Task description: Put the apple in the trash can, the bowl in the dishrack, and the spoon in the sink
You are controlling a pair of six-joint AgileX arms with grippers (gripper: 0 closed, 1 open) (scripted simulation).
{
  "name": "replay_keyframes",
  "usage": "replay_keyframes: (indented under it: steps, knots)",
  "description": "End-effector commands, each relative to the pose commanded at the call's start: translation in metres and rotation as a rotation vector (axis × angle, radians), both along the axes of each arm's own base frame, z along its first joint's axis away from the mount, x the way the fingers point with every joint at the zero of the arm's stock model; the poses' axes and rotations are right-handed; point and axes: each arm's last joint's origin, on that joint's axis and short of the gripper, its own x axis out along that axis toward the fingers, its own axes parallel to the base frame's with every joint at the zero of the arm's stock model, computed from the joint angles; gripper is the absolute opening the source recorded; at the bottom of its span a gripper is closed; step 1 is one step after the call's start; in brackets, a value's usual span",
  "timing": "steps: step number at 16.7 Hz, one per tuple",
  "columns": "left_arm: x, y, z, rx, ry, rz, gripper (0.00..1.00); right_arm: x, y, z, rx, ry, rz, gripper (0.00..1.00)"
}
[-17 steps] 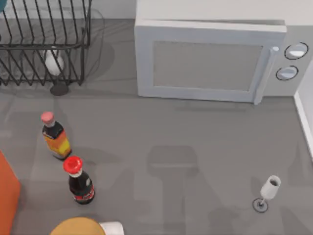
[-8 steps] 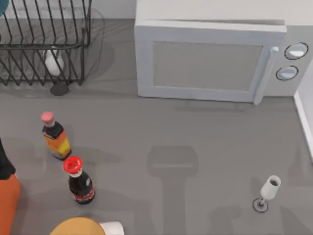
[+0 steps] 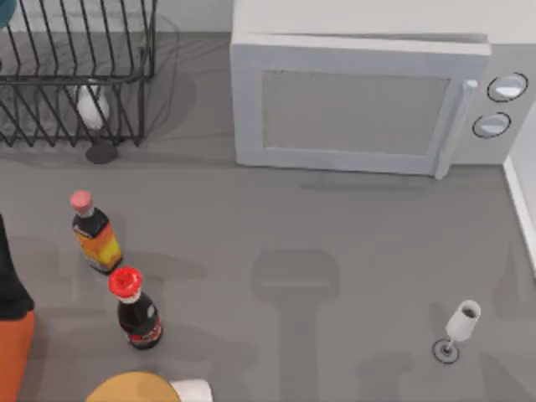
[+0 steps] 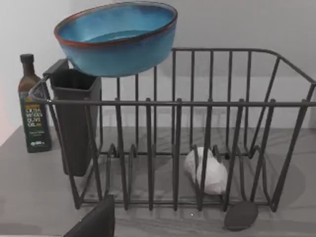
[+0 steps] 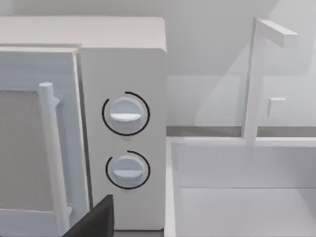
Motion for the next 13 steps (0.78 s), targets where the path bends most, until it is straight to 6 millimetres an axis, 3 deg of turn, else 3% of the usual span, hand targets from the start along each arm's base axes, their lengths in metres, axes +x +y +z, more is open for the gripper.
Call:
replay_keyframes:
  steps: [6,10,13]
  knots:
    - [0.000,0.000,0.000,0.000,0.000,0.000,1.00,0.006,-0.007,0.020,-0.213,0.196,-0.045,1.00]
    - [0.000,0.000,0.000,0.000,0.000,0.000,1.00,0.023,-0.018,0.036,-0.518,0.509,0.003,1.00]
    - [0.000,0.000,0.000,0.000,0.000,0.000,1.00,0.042,-0.030,0.041,-0.756,0.786,0.152,1.00]
